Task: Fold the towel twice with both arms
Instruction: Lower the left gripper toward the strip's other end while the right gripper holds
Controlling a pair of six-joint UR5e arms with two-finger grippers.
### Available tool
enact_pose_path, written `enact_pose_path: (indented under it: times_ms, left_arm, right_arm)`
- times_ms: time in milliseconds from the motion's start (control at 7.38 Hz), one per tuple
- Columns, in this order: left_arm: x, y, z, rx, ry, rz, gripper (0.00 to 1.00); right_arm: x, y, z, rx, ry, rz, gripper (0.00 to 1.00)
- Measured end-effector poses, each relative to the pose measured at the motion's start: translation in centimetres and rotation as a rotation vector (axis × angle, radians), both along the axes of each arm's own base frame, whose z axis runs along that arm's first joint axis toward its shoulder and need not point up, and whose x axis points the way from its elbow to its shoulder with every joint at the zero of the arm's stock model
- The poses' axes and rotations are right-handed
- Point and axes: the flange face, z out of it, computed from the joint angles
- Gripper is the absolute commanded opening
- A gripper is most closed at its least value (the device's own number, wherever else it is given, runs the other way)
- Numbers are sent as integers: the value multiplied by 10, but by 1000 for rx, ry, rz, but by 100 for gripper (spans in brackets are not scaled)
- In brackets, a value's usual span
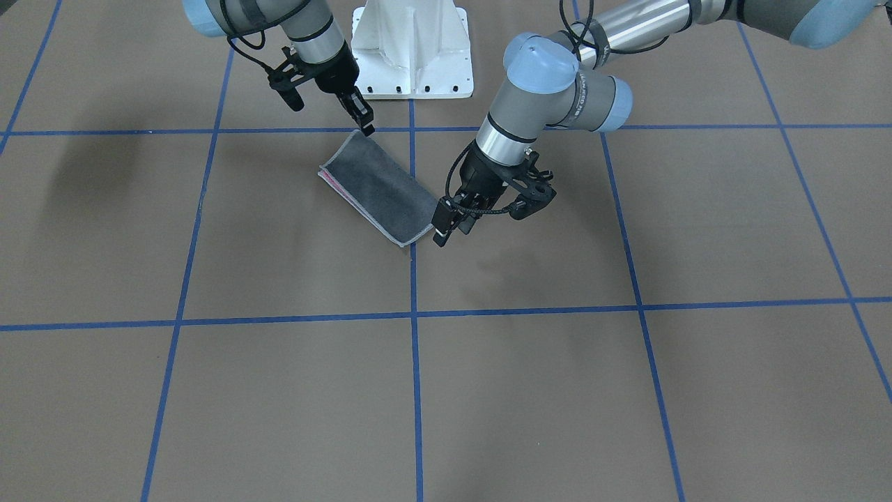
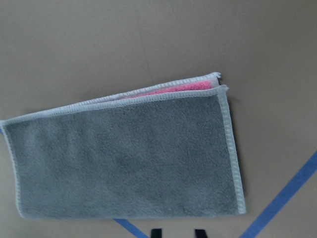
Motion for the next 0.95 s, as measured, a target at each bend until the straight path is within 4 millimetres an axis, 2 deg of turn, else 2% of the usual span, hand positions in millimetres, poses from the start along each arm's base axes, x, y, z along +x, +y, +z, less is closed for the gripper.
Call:
enact_pose_path:
  times_ms: [271,407,813,949]
  left_arm:
    - [16,28,9,-3,-11,43,52]
    - [22,39,17,-8,-21,61,49]
    - [30,48,26,-11,-38,79,43]
    - [32,48,28,-10,-42,82,36]
  right_arm:
    - [19,-28,-8,9,0,10,100]
    - [23,-35,-9,21,0,8,100]
    - [26,-40,-10,27,2,5,100]
    - [26,-40,-9,27,3,4,100]
